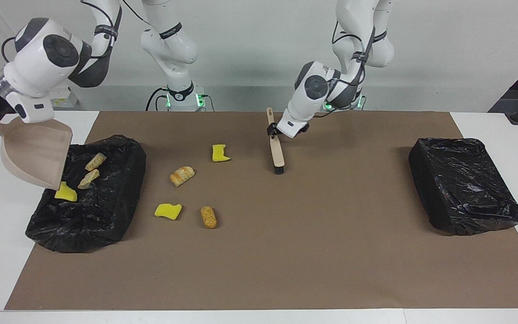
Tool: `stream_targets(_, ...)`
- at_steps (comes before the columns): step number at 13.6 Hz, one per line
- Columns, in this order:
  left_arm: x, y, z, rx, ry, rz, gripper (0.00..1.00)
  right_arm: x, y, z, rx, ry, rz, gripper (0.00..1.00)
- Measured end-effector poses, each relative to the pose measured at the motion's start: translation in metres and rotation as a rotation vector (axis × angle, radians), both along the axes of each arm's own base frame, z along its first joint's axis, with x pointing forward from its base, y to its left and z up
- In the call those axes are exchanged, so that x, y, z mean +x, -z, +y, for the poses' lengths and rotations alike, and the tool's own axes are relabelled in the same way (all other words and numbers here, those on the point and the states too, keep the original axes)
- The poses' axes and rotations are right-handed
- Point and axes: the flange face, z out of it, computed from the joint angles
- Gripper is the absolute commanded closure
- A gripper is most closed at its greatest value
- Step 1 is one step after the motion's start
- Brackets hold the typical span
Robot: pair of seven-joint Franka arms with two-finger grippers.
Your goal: Sweep and dump trash in bin
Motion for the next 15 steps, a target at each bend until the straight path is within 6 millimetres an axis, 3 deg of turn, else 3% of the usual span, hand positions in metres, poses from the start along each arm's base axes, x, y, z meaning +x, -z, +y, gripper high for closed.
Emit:
stream_targets(2, 0.031, -0.011, 0.034, 0.022, -0.036, -0.049, 0.00, 0.003, 0.003, 0.012, 0.051, -0.005, -0.012, 1.00)
stream_targets(4, 0.053, -0.023, 0.072, 0.029, -0.051, -0.068, 0.00, 0.008, 0.013, 0.037, 0.161, -0.001, -0.026, 1.00)
stream_targets(8, 0.072, -0.048, 0.164, 0.039, 0.009, -0.044, 0.00, 0.012, 0.033, 0.080, 0.426, 0.036, -0.055, 1.00)
stream_targets(11, 0.079, -0.071, 0.240, 0.051, 0.068, -0.071, 0.00, 0.016, 0.060, 0.116, 0.611, 0.114, -0.062, 1.00)
stream_targets(13, 0.083, -0.086, 0.263, 0.079, 0.098, -0.109, 0.00, 0.023, 0.086, 0.154, 0.688, 0.197, -0.095, 1.00)
stream_targets(15, 0.095, -0.117, 0.269, 0.085, 0.100, -0.161, 0.00, 0.028, 0.107, 0.198, 0.723, 0.276, -0.137, 1.00)
